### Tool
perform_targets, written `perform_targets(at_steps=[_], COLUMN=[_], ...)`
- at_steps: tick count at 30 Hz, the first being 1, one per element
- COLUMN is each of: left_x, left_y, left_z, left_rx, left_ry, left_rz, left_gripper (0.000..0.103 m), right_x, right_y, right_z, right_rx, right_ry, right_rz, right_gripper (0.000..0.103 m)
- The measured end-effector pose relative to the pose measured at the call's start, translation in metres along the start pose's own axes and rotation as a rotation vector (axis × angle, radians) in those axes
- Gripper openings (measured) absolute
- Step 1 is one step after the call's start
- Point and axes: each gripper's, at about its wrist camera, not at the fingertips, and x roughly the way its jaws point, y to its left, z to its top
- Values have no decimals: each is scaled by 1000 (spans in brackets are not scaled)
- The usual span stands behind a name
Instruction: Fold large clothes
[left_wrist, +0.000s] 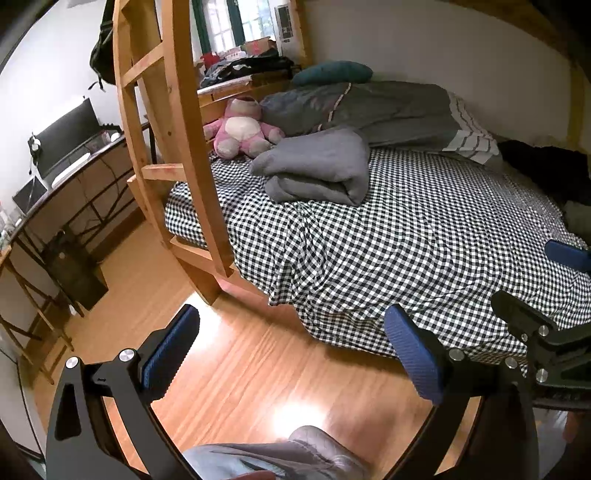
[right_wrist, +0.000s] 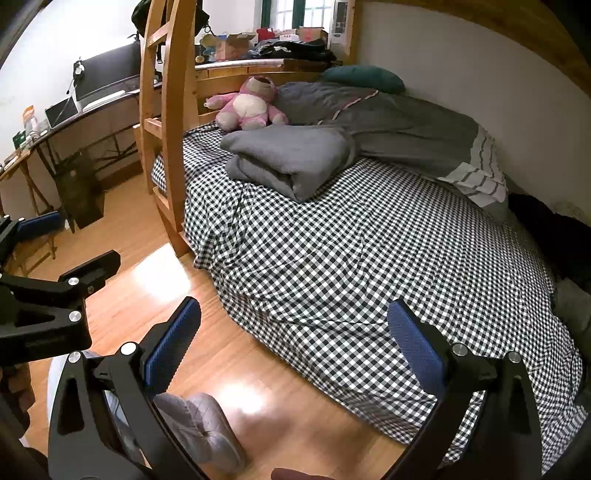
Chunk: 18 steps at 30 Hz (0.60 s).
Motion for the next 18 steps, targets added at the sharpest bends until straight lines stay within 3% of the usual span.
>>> perform_targets(at_steps=[18], left_x=[0], left_y=[-3], left_z=[1], left_rx=[42], left_ry=[10], left_rz=[23], left_gripper=[99], right_x=[-1], right_y=[-1], right_z=[-2], right_rx=[-7], right_ry=[0], right_rz=[2], right_gripper=[100])
